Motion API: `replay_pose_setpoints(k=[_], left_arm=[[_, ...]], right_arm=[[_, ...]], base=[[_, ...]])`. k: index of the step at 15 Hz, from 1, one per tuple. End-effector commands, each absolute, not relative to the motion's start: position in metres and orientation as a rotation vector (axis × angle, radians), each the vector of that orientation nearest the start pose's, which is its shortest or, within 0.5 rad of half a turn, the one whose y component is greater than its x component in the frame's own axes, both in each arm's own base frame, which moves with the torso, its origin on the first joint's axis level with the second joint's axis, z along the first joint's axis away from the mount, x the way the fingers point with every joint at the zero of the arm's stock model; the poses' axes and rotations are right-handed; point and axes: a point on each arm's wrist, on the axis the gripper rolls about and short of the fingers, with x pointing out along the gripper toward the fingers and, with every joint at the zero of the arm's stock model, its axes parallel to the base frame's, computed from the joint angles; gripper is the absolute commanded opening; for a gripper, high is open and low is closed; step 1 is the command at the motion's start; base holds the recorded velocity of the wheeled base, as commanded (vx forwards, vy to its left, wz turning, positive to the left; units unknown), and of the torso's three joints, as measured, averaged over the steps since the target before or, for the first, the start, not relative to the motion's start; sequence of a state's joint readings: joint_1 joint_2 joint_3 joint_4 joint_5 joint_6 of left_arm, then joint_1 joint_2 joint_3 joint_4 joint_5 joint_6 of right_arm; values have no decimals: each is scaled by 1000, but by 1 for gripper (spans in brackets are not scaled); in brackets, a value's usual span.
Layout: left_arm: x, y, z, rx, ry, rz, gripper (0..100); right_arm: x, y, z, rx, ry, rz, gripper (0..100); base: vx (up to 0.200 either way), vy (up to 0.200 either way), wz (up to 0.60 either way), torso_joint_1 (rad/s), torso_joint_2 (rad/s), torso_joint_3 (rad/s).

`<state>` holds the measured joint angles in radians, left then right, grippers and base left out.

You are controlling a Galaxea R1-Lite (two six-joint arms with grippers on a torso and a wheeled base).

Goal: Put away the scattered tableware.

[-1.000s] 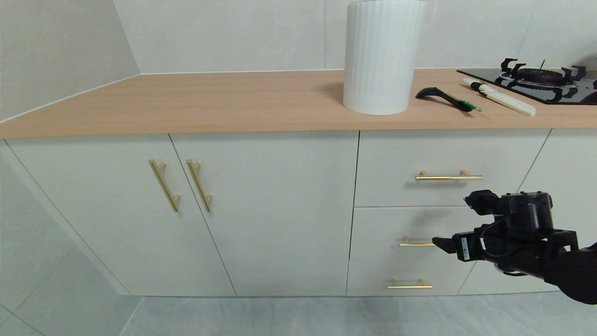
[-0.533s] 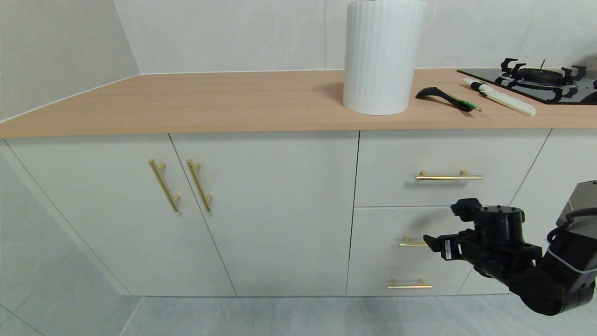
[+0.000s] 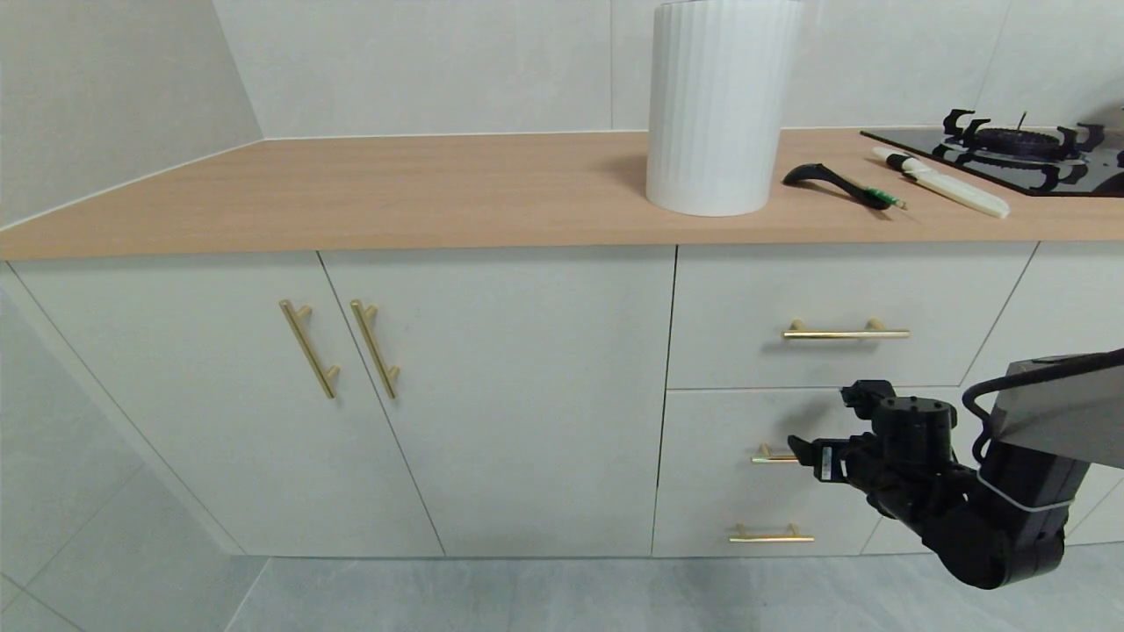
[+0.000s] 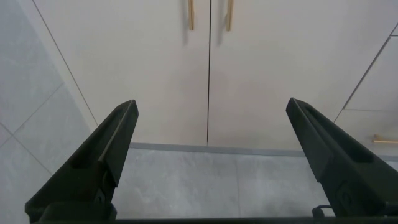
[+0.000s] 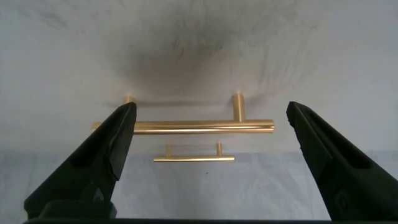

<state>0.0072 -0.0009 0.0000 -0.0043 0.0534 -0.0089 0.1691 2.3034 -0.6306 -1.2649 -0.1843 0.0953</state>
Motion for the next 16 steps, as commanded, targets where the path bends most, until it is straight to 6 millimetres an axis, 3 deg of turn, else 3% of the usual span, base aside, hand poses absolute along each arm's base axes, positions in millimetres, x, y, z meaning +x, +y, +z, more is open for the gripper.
replay_pose_setpoints(k=[1, 7, 16], left_arm=[[-23, 1, 76, -9, -5, 61, 100], [-23, 1, 76, -9, -5, 61, 100], [-23, 1, 76, -9, -5, 61, 100]], right_arm=[[352, 55, -8, 19, 406, -47, 100], [361, 54, -26, 2, 403, -98, 100], [350, 52, -36, -29, 461, -92, 100]], base=[[0, 0, 0, 0, 0, 0], [0, 0, 0, 0, 0, 0], [0, 0, 0, 0, 0, 0]])
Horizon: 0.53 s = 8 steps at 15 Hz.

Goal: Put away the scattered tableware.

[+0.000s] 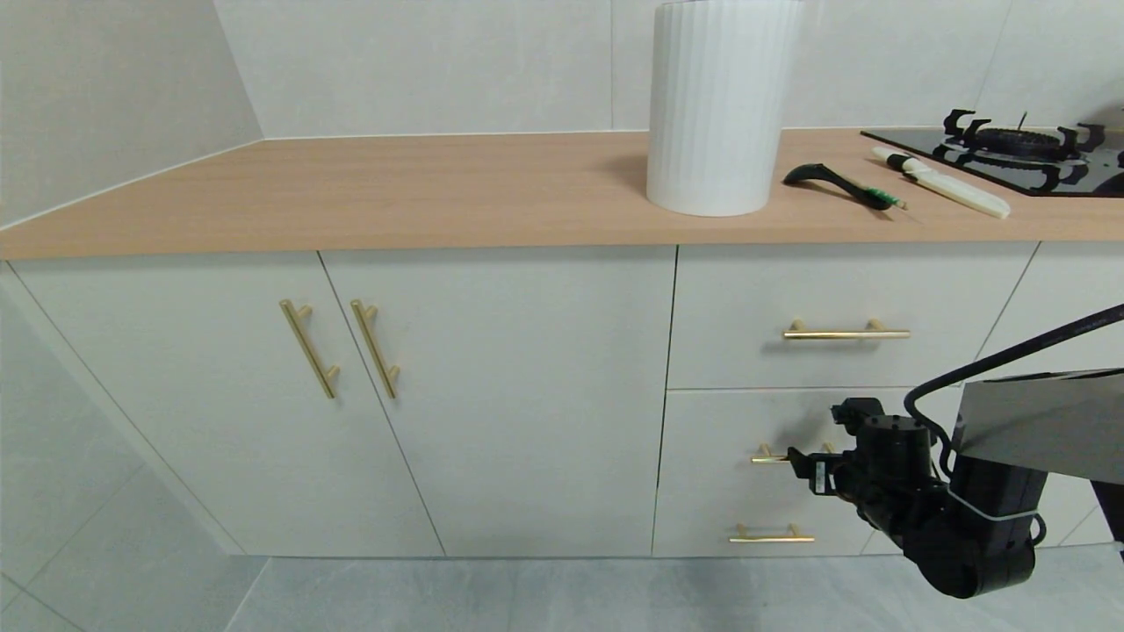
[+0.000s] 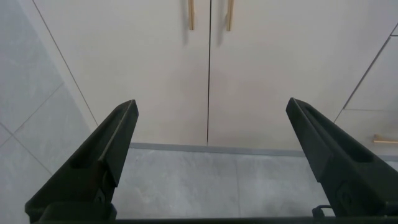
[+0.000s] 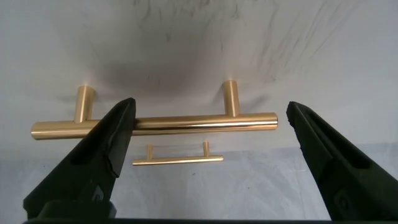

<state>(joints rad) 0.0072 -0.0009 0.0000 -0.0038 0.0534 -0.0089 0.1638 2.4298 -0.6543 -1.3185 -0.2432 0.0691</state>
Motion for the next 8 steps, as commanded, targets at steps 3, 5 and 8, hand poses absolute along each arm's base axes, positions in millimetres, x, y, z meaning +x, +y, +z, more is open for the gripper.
replay_pose_setpoints(k=[3, 5, 8], left_arm=[[-23, 1, 76, -9, -5, 61, 100], [-23, 1, 76, -9, -5, 61, 100], [-23, 1, 76, -9, -5, 61, 100]], right_arm=[[341, 51, -29, -40, 475, -78, 100], [331, 50, -21, -61, 482, -62, 100], [293, 49, 58, -37, 492, 68, 100]], base=[[0, 0, 0, 0, 0, 0], [0, 0, 0, 0, 0, 0], [0, 0, 0, 0, 0, 0]])
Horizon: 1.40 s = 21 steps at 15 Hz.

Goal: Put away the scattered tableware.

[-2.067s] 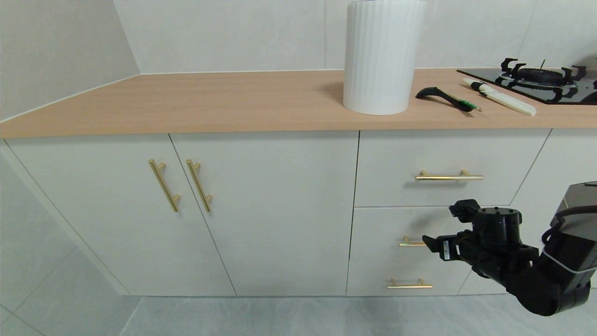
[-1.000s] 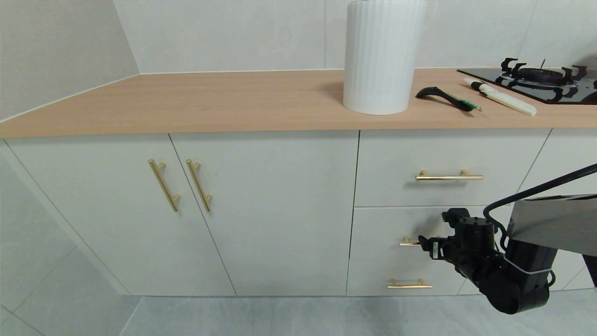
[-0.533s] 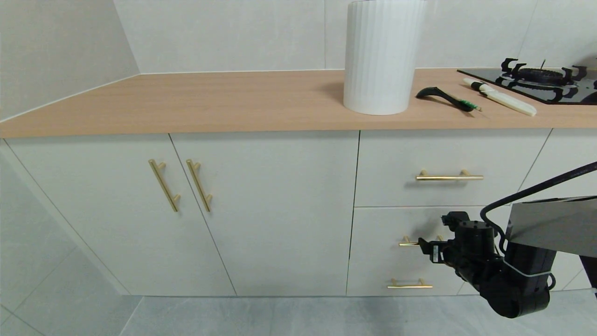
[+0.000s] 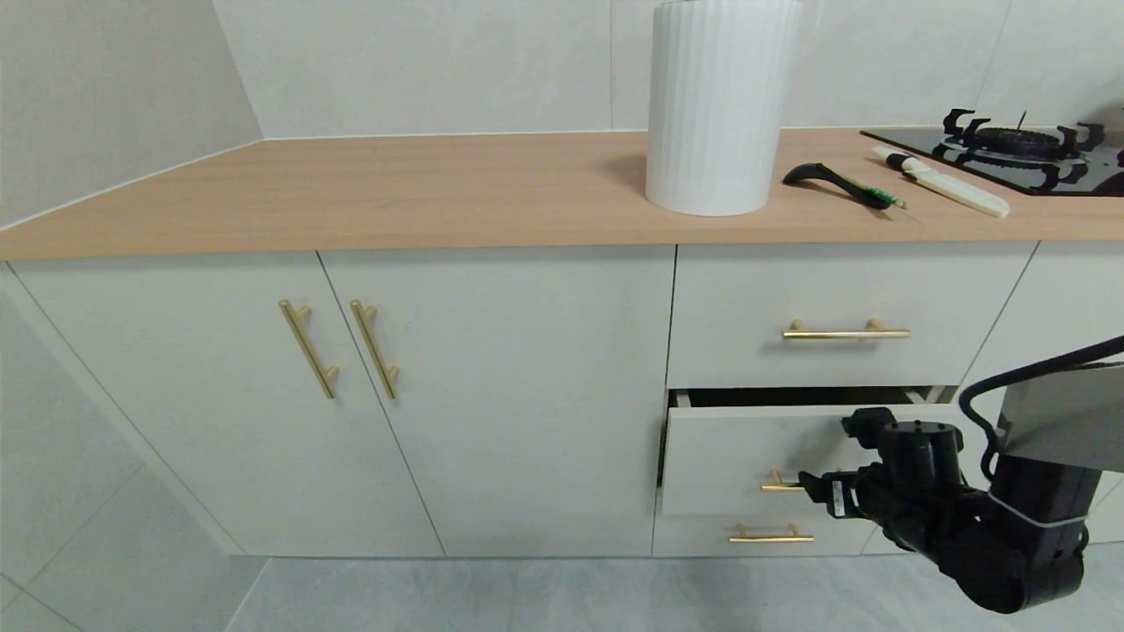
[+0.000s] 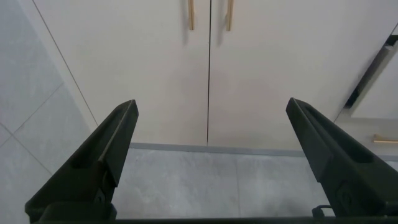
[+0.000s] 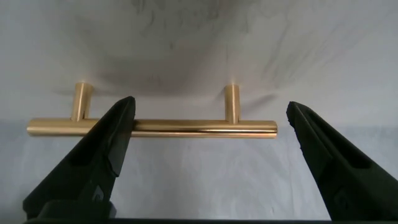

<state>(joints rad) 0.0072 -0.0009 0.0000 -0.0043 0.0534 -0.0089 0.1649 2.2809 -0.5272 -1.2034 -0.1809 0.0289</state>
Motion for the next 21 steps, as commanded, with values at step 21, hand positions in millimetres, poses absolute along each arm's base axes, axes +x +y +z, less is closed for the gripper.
replay_pose_setpoints(k=[21], left_arm=[[-23, 1, 76, -9, -5, 61, 100]], right_arm=[[314, 79, 59, -28, 346, 3, 100]], base=[[0, 0, 0, 0, 0, 0]])
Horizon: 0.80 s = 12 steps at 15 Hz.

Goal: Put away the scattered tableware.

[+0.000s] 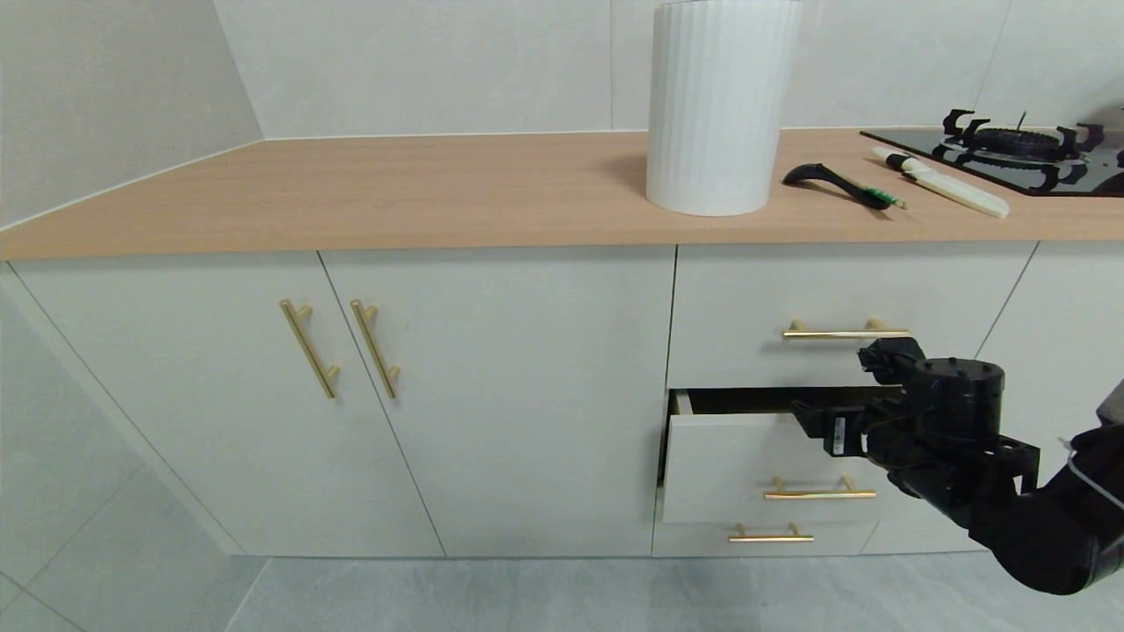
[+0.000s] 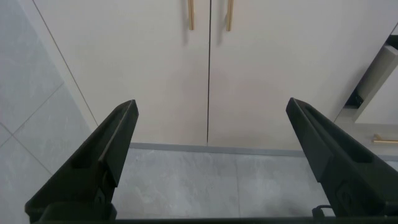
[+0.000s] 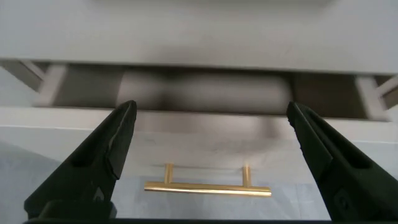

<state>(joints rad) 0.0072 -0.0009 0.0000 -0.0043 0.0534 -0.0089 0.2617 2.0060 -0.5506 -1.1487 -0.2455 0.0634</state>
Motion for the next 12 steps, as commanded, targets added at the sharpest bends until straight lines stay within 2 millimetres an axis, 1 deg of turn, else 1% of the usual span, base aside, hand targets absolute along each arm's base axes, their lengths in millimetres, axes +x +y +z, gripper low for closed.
replay_pose_setpoints(k=[1, 4, 11, 12], left_arm=[[-23, 1, 76, -9, -5, 61, 100], [-23, 1, 76, -9, -5, 61, 100], [-23, 1, 76, -9, -5, 61, 100], [-23, 1, 76, -9, -5, 61, 100]], right_arm=[[316, 79, 57, -26, 332, -4, 100], [320, 79, 54, -28, 327, -16, 100], [329, 81, 57, 2, 285, -50, 100], [330, 81, 54, -1, 294, -55, 100]], base=[[0, 0, 0, 0, 0, 0], [0, 0, 0, 0, 0, 0], [0, 0, 0, 0, 0, 0], [0, 0, 0, 0, 0, 0]])
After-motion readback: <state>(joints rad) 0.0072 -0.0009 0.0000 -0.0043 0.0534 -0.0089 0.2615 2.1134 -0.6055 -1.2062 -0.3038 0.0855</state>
